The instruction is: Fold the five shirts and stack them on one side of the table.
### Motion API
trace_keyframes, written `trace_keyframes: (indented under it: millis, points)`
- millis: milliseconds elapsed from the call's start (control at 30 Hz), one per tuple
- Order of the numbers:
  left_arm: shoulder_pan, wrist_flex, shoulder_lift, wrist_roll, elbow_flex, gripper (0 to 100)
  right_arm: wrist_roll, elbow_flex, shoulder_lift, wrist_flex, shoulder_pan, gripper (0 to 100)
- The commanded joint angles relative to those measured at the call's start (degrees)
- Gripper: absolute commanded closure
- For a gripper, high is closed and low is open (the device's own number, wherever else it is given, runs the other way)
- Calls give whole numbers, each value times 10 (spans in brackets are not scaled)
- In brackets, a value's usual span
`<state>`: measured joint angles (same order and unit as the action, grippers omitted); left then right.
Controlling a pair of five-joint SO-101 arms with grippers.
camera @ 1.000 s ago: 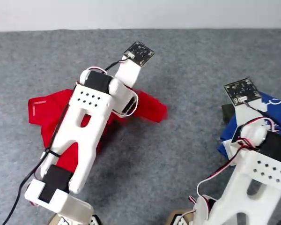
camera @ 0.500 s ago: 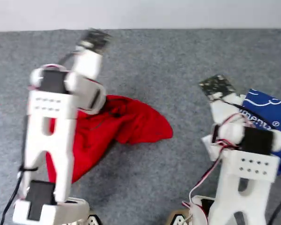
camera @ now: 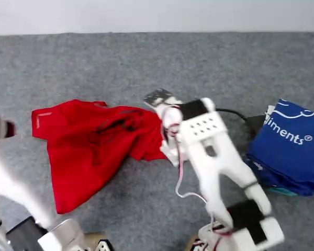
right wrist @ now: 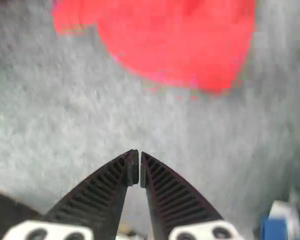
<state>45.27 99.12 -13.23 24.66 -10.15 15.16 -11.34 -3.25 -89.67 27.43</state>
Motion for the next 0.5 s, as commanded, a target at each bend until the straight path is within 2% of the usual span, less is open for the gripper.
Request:
trace_keyframes:
  millis: [0, 133, 267, 467]
  points:
    - [58, 11, -23, 25, -22, 772, -6, 86, 51, 41, 22, 986]
    - [94, 12, -20, 44, -21, 772, -5, 167, 140, 47, 15, 923]
    - [101, 12, -24, 82, 18, 772, -2, 244, 223, 13, -5, 838]
    - [101, 12, -24, 93, 75, 772, -2, 357, 301, -94, -55, 834]
